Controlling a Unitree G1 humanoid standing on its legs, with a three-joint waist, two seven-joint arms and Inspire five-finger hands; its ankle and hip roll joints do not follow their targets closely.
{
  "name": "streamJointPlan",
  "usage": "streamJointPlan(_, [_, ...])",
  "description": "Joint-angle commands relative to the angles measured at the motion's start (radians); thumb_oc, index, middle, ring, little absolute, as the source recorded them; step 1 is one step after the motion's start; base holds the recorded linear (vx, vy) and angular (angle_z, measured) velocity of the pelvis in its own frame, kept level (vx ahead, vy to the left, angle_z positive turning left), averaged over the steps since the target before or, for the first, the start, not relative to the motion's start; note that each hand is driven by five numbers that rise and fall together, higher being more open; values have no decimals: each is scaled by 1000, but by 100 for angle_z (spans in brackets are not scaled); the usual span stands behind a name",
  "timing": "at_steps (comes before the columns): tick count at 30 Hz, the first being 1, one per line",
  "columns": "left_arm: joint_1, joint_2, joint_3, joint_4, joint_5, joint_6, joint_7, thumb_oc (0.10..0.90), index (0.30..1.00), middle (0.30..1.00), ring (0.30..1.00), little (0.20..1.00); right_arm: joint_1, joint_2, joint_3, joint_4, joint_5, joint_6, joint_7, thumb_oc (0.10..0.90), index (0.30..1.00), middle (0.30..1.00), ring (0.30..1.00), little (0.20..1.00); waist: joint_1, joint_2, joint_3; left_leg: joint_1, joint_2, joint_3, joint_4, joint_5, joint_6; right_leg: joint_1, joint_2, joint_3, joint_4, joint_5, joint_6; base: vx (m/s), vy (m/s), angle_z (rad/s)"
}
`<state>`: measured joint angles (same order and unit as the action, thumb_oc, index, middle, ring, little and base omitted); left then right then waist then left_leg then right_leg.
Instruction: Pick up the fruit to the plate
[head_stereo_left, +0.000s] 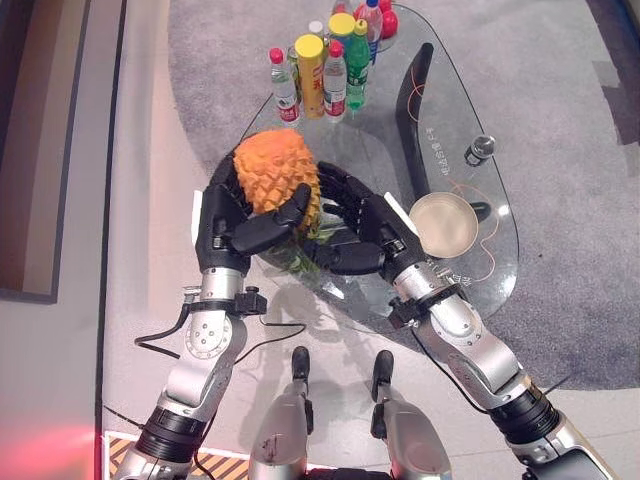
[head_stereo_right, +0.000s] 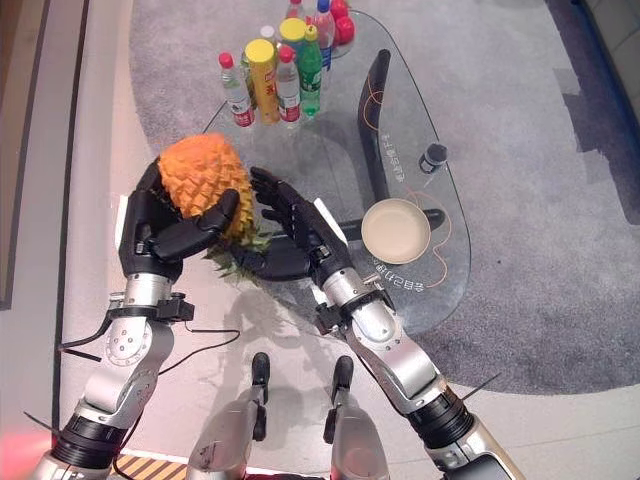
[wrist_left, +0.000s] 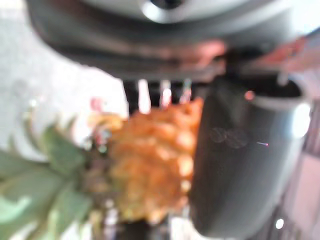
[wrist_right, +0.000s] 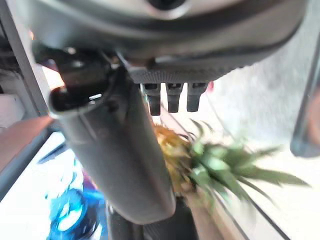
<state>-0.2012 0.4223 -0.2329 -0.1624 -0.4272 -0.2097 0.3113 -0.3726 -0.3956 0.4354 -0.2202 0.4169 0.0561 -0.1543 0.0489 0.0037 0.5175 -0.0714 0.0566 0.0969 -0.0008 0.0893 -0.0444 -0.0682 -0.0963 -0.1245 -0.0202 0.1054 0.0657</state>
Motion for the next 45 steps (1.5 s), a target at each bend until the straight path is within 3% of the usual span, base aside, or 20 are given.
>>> streamJointPlan(1, [-73, 19, 17, -146, 77, -123, -23, 100, 300, 300, 300, 200, -60, 64, -2, -96, -5, -103, -27, 800, 900, 900, 900, 900, -17, -3, -127, -53, -52, -59, 117, -51, 33, 14, 5, 16, 75, -73, -41, -19, 41, -2])
streamJointPlan(5, [-69, 22, 19, -154, 91, -130, -20, 100, 300, 300, 300, 200, -56, 61, 2, -98, 0, -72, -18, 800, 900, 900, 900, 900, -18, -1, -125, -53, -53, -59, 115, -51, 33, 12, 3, 17, 76, -73, -40, 0, 0, 0])
streamJointPlan(9, [-58, 30, 29, -176, 106, -158, -16, 100, 300, 300, 300, 200, -32, 46, 41, -93, 62, 32, 6, 800, 900, 900, 900, 900, -17, -1, -120, -52, -53, -58, 108, -47, 32, 9, 0, 11, 74, -72, -40, 0, 0, 0])
streamJointPlan(14, [-60, 30, 28, -185, 130, -175, 3, 100, 300, 300, 300, 200, -16, 48, 68, -66, 100, 67, 17, 800, 900, 900, 900, 900, -16, -4, -115, -53, -52, -59, 103, -44, 32, 8, 0, 10, 72, -70, -41, 0, 0, 0])
streamJointPlan(20, [-78, 32, 23, -188, 166, -203, 20, 100, 300, 300, 300, 200, -20, 74, 115, -24, 241, 119, 21, 800, 900, 900, 900, 900, -10, -7, -109, -53, -55, -66, 97, -39, 33, 8, 0, 9, 70, -69, -42, 0, 0, 0])
streamJointPlan(27, [-94, 34, 20, -196, 171, -203, 26, 100, 300, 300, 300, 200, -24, 94, 129, -6, 333, 134, 13, 800, 900, 900, 900, 900, -6, -9, -110, -51, -57, -71, 93, -38, 35, 10, 0, 9, 67, -69, -43, 0, 0, 0])
streamJointPlan(33, [-99, 26, 10, -198, 131, -200, 1, 100, 300, 300, 300, 200, -29, 116, 135, 5, 420, 74, 21, 800, 900, 900, 900, 900, -2, -8, -111, -51, -60, -77, 97, -41, 37, 12, -1, 11, 67, -68, -44, 0, 0, 0])
streamJointPlan(35, [-108, 15, -9, -197, 113, -174, -24, 100, 300, 300, 300, 200, -46, 145, 124, 22, 407, 7, -9, 800, 900, 900, 900, 900, 0, -5, -112, -52, -63, -80, 98, -42, 39, 12, -1, 11, 67, -67, -44, 0, 0, 0])
streamJointPlan(38, [-112, 6, -22, -196, 101, -138, -51, 100, 300, 300, 300, 200, -64, 163, 105, 30, 406, -24, -35, 800, 900, 900, 900, 900, 0, -1, -111, -53, -65, -79, 98, -42, 41, 9, 0, 14, 68, -67, -45, 0, 0, 0])
streamJointPlan(45, [-93, 15, -41, -190, 75, -106, -107, 100, 300, 300, 300, 200, -61, 162, 74, 9, 388, -26, -30, 800, 900, 900, 900, 900, -6, 6, -100, -57, -67, -74, 96, -42, 45, -2, 1, 21, 70, -62, -44, 0, 0, 0])
